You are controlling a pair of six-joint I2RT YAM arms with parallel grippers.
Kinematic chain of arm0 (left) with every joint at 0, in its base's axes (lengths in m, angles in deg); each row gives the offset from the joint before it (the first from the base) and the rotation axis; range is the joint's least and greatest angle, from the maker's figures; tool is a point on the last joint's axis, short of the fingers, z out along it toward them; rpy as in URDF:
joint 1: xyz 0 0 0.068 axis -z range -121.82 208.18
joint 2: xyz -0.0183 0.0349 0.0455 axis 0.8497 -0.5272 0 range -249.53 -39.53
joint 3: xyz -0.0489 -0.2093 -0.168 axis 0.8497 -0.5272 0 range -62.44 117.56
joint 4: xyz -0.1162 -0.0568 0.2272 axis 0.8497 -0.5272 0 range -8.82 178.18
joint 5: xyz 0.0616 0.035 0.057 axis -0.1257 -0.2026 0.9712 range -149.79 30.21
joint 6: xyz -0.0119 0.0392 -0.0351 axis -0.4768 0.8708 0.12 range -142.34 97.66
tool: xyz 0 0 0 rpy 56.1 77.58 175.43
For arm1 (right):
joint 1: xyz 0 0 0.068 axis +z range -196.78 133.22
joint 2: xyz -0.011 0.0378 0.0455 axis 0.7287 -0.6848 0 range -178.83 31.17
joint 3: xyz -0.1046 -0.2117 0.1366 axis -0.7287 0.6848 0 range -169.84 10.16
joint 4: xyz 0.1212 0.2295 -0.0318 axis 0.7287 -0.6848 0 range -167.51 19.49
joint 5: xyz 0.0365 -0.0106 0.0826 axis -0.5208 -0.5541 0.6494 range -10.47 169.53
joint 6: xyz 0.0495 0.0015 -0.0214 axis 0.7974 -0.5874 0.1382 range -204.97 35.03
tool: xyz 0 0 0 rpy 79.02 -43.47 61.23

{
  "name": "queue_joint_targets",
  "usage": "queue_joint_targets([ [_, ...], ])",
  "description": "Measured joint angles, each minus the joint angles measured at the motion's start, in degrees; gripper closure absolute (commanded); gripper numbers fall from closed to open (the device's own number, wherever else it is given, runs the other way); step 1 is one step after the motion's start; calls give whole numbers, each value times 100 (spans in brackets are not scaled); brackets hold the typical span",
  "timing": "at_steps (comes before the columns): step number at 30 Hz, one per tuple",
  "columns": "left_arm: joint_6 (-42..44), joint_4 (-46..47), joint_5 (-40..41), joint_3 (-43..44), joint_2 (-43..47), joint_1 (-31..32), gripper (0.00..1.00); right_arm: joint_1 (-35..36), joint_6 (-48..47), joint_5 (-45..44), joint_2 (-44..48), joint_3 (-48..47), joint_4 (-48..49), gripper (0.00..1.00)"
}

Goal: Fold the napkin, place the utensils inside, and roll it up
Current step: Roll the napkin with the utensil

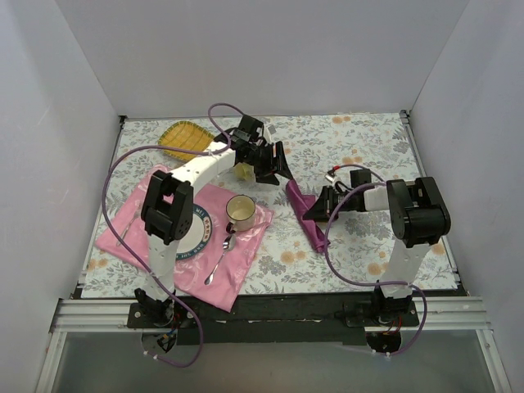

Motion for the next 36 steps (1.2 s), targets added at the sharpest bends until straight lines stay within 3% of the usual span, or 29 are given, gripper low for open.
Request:
queue_joint_targets([
  [12,-374,881,-544,-240,-302,538,46,-492,-153,859,-772,-286,-173,94],
  [23,-745,1598,-671,-177,-791,592,52,-555,-671,817,-798,-575,-857,80],
  [29,-942,1840,-597,24,-1261,584,51,-553,-1119,444,-662,-852,-1620,69],
  [36,-1117,1945,-509,31,-1340,501,51,-496,-1655,-951,330,-905,-2424,54],
])
